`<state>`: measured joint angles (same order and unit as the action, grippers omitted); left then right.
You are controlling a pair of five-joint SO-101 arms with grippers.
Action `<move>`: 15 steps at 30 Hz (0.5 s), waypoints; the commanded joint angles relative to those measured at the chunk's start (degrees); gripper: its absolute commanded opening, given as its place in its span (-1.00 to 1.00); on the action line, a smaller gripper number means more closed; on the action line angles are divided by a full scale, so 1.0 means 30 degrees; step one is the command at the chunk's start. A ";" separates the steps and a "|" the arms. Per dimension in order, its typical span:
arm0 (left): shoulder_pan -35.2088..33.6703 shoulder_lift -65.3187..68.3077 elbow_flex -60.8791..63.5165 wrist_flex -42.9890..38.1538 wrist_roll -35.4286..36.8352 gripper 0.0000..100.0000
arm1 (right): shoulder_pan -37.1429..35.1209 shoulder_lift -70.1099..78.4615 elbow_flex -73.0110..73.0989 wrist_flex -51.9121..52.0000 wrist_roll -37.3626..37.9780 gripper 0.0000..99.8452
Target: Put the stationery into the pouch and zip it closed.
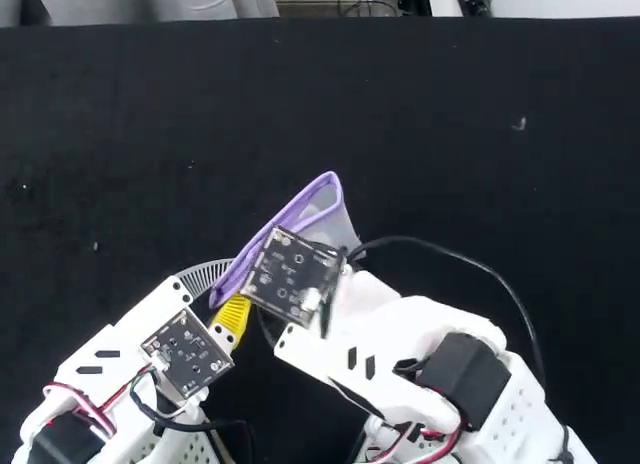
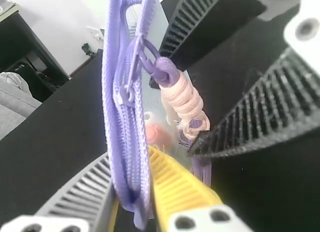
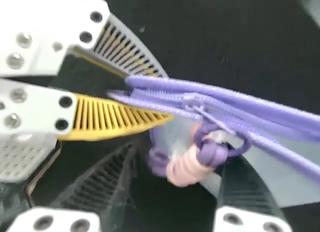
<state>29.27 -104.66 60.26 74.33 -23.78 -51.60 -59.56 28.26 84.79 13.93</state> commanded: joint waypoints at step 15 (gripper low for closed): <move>-0.0278 0.0088 0.0571 0.0029 0.0147 -0.94 | 0.3546 -0.0073 -0.3179 0.1289 -0.0029 -0.98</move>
<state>29.27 -104.66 60.26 74.33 -23.87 -42.81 -59.47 27.56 85.49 13.93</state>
